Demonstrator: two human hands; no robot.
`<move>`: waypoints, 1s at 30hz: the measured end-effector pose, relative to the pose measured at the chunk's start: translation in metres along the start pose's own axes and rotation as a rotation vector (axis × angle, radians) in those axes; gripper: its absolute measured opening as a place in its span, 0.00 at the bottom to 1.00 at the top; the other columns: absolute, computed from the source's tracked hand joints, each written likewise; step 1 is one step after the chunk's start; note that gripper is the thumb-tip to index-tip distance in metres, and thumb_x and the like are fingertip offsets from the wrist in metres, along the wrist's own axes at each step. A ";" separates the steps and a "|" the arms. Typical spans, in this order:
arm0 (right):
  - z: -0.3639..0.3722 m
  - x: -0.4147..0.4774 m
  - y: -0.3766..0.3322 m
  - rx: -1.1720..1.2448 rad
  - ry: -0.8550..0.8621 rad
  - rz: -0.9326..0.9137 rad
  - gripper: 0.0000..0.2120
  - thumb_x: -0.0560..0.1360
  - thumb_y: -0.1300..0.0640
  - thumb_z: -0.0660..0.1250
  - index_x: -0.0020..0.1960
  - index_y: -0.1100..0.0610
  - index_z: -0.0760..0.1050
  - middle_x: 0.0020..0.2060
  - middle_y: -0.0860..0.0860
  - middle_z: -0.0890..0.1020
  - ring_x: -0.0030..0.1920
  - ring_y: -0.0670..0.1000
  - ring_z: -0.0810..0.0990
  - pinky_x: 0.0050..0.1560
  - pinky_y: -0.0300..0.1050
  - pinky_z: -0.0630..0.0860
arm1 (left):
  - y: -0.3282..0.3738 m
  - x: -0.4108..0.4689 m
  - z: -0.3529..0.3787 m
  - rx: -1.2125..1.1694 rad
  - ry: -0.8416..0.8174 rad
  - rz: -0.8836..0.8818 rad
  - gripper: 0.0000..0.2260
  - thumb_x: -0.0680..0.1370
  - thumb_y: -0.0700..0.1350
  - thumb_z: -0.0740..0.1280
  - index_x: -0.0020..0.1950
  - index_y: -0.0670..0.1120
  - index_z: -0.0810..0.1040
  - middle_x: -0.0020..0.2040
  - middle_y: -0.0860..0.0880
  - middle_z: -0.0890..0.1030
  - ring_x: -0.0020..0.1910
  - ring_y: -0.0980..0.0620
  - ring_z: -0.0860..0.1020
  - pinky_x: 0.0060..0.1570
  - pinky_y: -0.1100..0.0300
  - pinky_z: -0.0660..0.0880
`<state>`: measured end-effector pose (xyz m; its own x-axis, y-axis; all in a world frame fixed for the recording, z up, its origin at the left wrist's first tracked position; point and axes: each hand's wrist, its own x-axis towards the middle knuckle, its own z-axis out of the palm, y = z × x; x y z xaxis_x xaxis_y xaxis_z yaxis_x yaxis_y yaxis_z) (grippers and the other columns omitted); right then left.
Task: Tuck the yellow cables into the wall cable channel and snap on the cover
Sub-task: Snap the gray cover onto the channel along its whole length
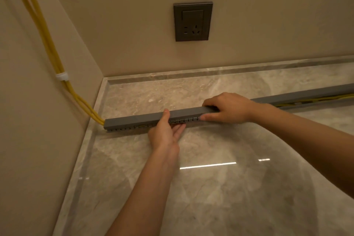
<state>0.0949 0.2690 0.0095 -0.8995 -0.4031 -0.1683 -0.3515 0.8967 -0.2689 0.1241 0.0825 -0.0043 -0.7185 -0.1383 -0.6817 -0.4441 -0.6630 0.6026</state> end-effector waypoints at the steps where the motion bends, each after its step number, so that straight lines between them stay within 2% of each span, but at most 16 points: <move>1: -0.001 -0.007 0.004 -0.029 0.002 -0.023 0.18 0.73 0.36 0.59 0.51 0.48 0.74 0.39 0.45 0.79 0.37 0.47 0.76 0.35 0.43 0.71 | 0.000 0.001 -0.001 0.007 -0.002 0.004 0.16 0.75 0.42 0.69 0.59 0.40 0.70 0.58 0.37 0.76 0.47 0.43 0.79 0.48 0.51 0.79; 3: -0.004 -0.017 0.010 -0.048 0.027 -0.045 0.16 0.74 0.40 0.62 0.57 0.48 0.73 0.45 0.45 0.80 0.41 0.47 0.76 0.41 0.45 0.74 | -0.001 0.001 -0.003 0.021 -0.002 0.017 0.15 0.75 0.42 0.69 0.59 0.39 0.71 0.57 0.37 0.77 0.48 0.42 0.79 0.49 0.51 0.80; 5: -0.007 -0.021 0.011 -0.021 0.053 -0.043 0.14 0.76 0.44 0.63 0.57 0.50 0.75 0.45 0.47 0.82 0.41 0.47 0.77 0.44 0.47 0.76 | -0.003 0.001 -0.005 0.027 0.001 0.032 0.13 0.75 0.42 0.69 0.56 0.40 0.72 0.56 0.37 0.77 0.48 0.42 0.79 0.48 0.51 0.80; 9: -0.012 -0.019 0.007 -0.190 0.121 -0.073 0.11 0.75 0.45 0.64 0.50 0.51 0.78 0.35 0.47 0.81 0.35 0.47 0.75 0.38 0.47 0.74 | -0.005 0.002 -0.006 0.026 0.018 0.062 0.10 0.75 0.42 0.70 0.51 0.40 0.72 0.57 0.36 0.76 0.50 0.42 0.78 0.46 0.52 0.80; 11: -0.012 -0.017 0.004 -0.279 0.137 -0.104 0.11 0.75 0.45 0.63 0.47 0.52 0.77 0.34 0.48 0.80 0.34 0.49 0.73 0.36 0.45 0.71 | -0.004 0.004 -0.006 0.020 0.031 0.075 0.08 0.74 0.42 0.70 0.48 0.41 0.72 0.57 0.36 0.76 0.49 0.42 0.78 0.46 0.52 0.79; 16: -0.005 -0.016 -0.003 -0.469 0.106 -0.161 0.14 0.79 0.46 0.55 0.52 0.54 0.72 0.41 0.51 0.81 0.33 0.51 0.70 0.37 0.45 0.66 | -0.003 0.007 -0.005 0.017 0.055 0.093 0.08 0.74 0.41 0.70 0.42 0.43 0.71 0.55 0.36 0.76 0.44 0.44 0.78 0.45 0.52 0.79; 20: 0.009 -0.023 -0.004 -0.594 0.173 -0.235 0.16 0.81 0.48 0.49 0.56 0.57 0.69 0.44 0.51 0.80 0.35 0.53 0.76 0.33 0.45 0.63 | -0.005 0.007 -0.005 0.020 0.078 0.114 0.09 0.74 0.41 0.70 0.41 0.44 0.70 0.51 0.37 0.77 0.42 0.45 0.79 0.42 0.53 0.79; 24: 0.012 -0.029 0.000 -0.544 0.194 -0.208 0.17 0.80 0.46 0.49 0.60 0.56 0.67 0.46 0.51 0.79 0.41 0.53 0.78 0.34 0.45 0.65 | -0.006 0.008 -0.004 0.030 0.094 0.120 0.09 0.73 0.40 0.71 0.41 0.43 0.70 0.47 0.38 0.78 0.41 0.43 0.80 0.41 0.52 0.80; 27: 0.005 -0.033 0.009 -0.509 0.145 -0.177 0.17 0.79 0.45 0.54 0.63 0.53 0.65 0.48 0.50 0.78 0.44 0.53 0.78 0.35 0.45 0.65 | -0.008 0.007 -0.003 0.041 0.092 0.131 0.09 0.73 0.40 0.72 0.41 0.43 0.71 0.45 0.39 0.78 0.42 0.43 0.81 0.41 0.52 0.81; 30: 0.000 -0.035 0.009 -0.470 0.142 -0.095 0.13 0.77 0.48 0.58 0.58 0.53 0.71 0.43 0.50 0.78 0.37 0.52 0.74 0.33 0.43 0.63 | -0.010 0.006 -0.003 0.059 0.083 0.145 0.09 0.73 0.41 0.72 0.42 0.43 0.72 0.46 0.40 0.79 0.42 0.44 0.81 0.41 0.52 0.81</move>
<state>0.1233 0.2909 0.0133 -0.8727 -0.4876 -0.0241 -0.4831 0.8557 0.1854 0.1257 0.0864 -0.0157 -0.7318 -0.2910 -0.6162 -0.3714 -0.5878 0.7187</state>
